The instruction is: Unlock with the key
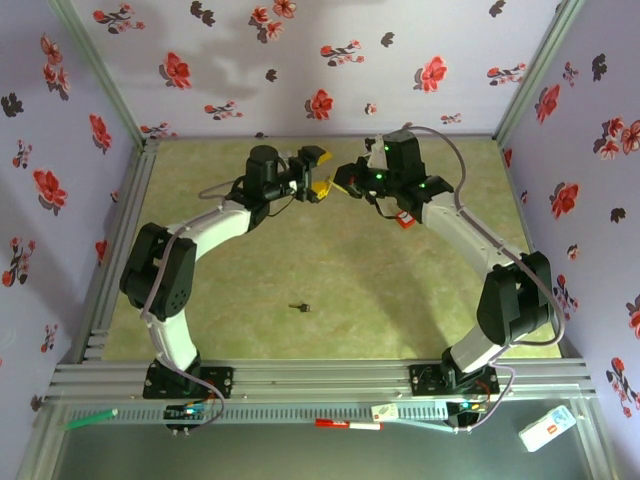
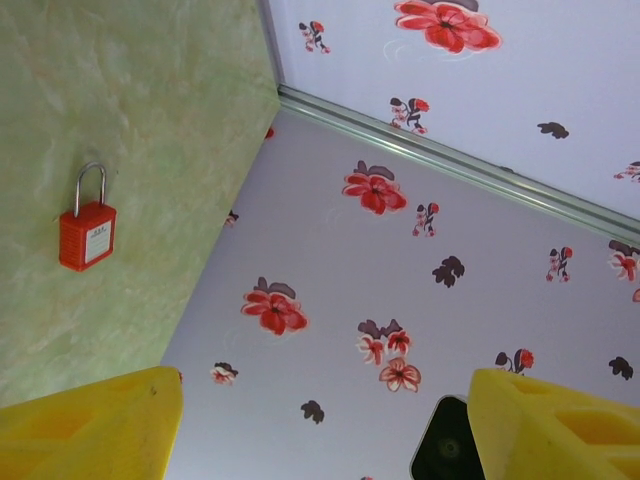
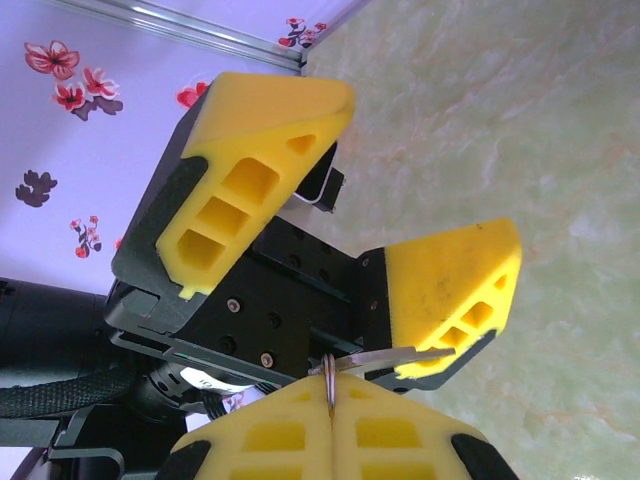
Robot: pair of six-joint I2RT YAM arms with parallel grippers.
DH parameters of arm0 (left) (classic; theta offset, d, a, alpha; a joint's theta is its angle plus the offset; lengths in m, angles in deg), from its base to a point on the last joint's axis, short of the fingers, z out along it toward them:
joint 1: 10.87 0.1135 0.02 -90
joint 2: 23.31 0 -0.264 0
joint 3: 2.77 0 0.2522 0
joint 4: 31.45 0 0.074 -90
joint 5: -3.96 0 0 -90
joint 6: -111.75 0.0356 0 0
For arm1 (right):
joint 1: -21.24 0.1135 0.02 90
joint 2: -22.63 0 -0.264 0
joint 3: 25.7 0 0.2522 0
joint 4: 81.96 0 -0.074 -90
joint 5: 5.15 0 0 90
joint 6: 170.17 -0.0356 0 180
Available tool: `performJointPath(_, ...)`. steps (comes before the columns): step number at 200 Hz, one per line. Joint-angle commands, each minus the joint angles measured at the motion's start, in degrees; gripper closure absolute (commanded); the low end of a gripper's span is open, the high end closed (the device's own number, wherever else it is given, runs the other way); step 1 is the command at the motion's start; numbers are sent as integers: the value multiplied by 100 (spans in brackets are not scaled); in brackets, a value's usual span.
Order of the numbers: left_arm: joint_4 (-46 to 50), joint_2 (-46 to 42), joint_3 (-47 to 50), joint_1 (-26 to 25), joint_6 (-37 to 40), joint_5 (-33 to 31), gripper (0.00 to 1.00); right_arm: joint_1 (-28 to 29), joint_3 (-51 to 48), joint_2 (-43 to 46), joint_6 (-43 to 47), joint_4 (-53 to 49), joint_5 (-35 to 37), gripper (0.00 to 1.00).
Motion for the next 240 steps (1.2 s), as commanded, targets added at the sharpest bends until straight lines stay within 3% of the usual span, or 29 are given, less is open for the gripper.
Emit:
performJointPath(1, -192, 155, -164, -93, -318, 243, 24, 50, 121, 7, 269, -168, 186, 100)
performJointPath(41, -381, 232, -140, -207, -728, 658, 22, 47, 253, -67, 455, -240, 327, 100)
performJointPath(94, -701, 251, -70, -244, -1088, 666, 21, 80, 91, -38, 534, -128, 333, 100)
performJointPath(142, -810, 285, -12, -131, -1073, 539, 56, 110, -333, 268, 532, -4, 388, 100)
performJointPath(216, -403, 313, -65, 2, -677, 680, 84, 113, -420, 346, 604, 5, 335, 100)
performJointPath(240, -202, 294, -41, 36, -498, 700, 89, 109, -404, 327, 607, 66, 319, 100)
